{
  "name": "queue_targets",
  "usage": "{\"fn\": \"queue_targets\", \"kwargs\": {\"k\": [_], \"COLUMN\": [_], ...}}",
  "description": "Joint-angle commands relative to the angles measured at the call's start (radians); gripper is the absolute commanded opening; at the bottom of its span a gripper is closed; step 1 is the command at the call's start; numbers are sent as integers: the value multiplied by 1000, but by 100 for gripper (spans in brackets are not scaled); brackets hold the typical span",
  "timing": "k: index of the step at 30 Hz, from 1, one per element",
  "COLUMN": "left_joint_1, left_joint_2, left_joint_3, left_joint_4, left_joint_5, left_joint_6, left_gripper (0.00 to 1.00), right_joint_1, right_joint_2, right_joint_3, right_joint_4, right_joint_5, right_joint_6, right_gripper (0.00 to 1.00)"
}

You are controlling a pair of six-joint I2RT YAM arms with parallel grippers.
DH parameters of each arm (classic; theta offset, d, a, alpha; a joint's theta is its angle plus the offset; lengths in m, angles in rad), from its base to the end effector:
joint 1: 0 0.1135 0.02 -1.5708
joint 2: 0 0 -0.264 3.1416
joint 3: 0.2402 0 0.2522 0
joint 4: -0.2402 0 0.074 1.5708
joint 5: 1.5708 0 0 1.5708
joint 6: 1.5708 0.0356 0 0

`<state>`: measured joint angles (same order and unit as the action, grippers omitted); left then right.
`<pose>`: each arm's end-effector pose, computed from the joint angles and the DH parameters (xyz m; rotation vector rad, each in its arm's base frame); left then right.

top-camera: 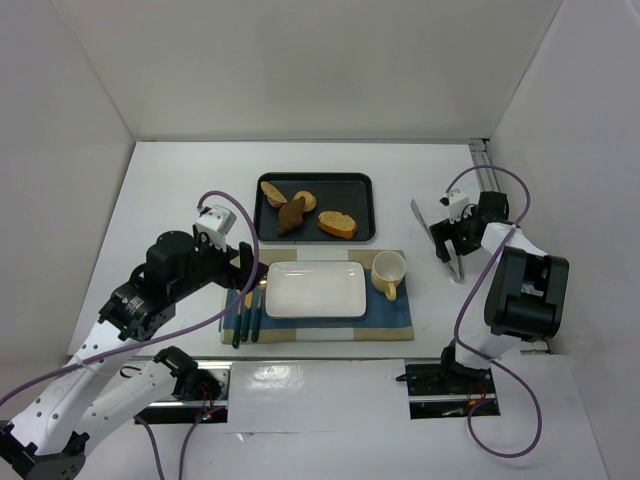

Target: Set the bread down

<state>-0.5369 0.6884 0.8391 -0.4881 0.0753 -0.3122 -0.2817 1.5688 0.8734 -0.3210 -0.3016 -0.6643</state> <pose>0.1298 -0.0804 0.3411 0.2717 1.9414 -0.6395 0.2938 -0.0740 0.1748 -0.5851 2.4492 0.0142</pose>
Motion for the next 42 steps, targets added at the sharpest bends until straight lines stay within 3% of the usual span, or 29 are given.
{"fn": "queue_targets", "kwargs": {"k": [1,16,20,24,25,32,42], "left_joint_1": [6,6,6,6,6,6,6], "left_joint_2": [-9,-9,-9,-9,-9,-9,10], "left_joint_3": [-2,-2,-2,-2,-2,-2,-2], "left_joint_4": [36,36,36,36,36,36,36], "left_joint_5": [17,17,17,17,17,7,-11], "left_joint_6": [25,25,25,25,25,25,25], "left_gripper": [100,100,100,100,100,100,100], "right_joint_1": [-7,-7,-7,-7,-7,-16,-16], "right_joint_2": [37,152,174,192,204,205,-76], "right_joint_3": [67,85,95,105,105,148,281], "right_joint_4": [30,19,10,10,1,-58,-167], "right_joint_5": [-36,-47,-24,1,12,-50,-327], "right_joint_6": [-21,-34,-44,-44,-44,-44,40], "right_gripper": [99,98,92,58,42,3,0]}}
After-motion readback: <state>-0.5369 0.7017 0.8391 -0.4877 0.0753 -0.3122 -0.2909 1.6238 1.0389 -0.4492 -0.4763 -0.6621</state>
